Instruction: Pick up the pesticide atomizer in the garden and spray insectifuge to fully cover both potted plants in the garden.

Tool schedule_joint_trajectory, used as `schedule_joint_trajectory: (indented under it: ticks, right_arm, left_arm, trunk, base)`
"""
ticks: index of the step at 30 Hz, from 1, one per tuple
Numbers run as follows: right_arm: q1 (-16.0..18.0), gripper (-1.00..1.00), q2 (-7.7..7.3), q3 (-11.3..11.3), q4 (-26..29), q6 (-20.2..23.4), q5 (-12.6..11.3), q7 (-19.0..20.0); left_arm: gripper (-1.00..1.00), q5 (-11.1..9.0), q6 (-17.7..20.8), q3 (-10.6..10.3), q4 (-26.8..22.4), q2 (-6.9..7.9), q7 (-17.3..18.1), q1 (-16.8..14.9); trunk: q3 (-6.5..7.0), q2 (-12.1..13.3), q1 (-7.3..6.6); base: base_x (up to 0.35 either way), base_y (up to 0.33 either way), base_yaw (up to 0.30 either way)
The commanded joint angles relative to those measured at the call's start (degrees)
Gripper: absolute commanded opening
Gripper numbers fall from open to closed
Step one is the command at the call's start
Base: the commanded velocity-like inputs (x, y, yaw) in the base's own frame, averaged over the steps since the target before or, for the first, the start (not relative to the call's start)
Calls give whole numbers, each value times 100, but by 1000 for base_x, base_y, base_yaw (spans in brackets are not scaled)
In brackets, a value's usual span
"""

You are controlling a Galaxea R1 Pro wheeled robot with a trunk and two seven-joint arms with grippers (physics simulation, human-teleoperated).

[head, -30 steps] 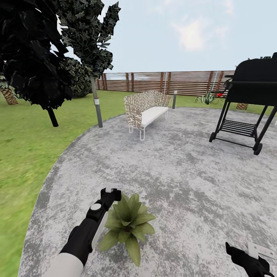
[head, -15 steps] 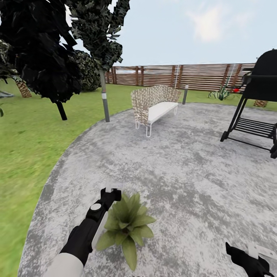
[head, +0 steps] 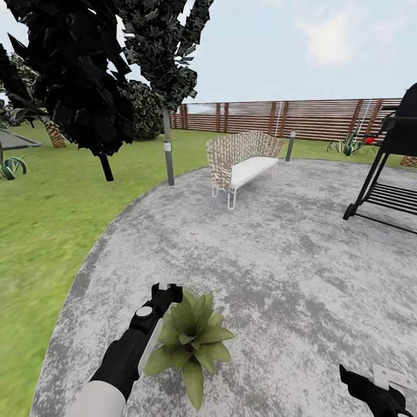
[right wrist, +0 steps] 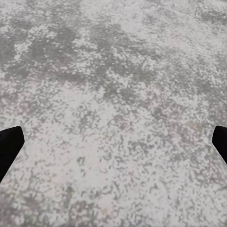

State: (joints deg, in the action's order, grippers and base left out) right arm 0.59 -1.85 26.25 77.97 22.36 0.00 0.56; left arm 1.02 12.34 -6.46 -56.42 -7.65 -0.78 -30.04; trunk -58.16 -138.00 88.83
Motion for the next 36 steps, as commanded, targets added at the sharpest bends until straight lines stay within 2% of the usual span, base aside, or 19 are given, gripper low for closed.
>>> schedule_joint_trajectory:
  ticks: [1,10,36]
  right_arm:
    - [2,100,0,3,8,31,0,6]
    - [2,100,0,3,8,31,0,6]
    - [2,100,0,-6,8,31,0,6]
  left_arm:
    - [-100,12,32,-5,-9,0,-10,-2]
    - [-100,11,32,-5,-9,0,-10,-2]
    - [-100,12,32,-5,-9,0,-11,-2]
  trunk:
    - [-5,-2,-1]
    - [-5,-2,-1]
    - [461,1040,-572]
  base:
    - [0,0,0]
    - [0,0,0]
    - [0,0,0]
